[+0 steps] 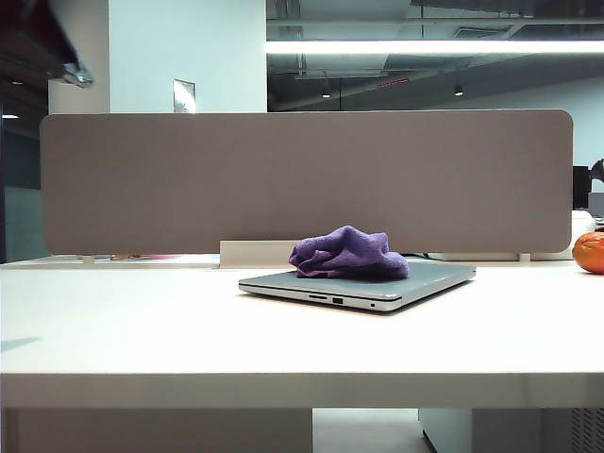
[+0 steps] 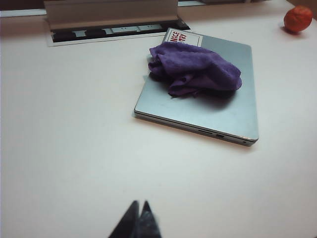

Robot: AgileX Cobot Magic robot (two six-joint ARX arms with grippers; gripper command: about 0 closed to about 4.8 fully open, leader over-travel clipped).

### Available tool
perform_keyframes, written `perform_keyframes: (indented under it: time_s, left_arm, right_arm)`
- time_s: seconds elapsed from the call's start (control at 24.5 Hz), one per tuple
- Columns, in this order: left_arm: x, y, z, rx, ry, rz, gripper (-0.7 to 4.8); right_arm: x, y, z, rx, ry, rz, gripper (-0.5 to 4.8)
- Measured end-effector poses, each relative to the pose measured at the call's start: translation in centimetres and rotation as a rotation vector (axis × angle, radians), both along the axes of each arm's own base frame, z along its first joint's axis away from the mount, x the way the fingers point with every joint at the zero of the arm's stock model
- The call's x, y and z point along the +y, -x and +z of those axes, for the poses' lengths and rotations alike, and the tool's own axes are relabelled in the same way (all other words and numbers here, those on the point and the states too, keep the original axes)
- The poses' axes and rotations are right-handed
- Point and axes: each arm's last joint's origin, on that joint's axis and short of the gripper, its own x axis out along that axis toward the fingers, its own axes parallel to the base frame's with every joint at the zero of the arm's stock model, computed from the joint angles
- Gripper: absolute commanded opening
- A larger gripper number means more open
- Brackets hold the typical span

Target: Pick up the purple rag and put it over the laptop.

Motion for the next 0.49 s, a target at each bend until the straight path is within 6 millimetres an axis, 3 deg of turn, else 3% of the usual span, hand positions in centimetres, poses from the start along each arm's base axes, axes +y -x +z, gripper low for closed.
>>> perform_keyframes:
  time_s: [0.49]
  left_arm:
    - [0.3, 0.88, -0.24, 0.022, 0.008, 0.008, -0.06]
  right_arm:
    - [0.0, 0.0, 0.0, 0.0, 0.0, 0.0, 0.22]
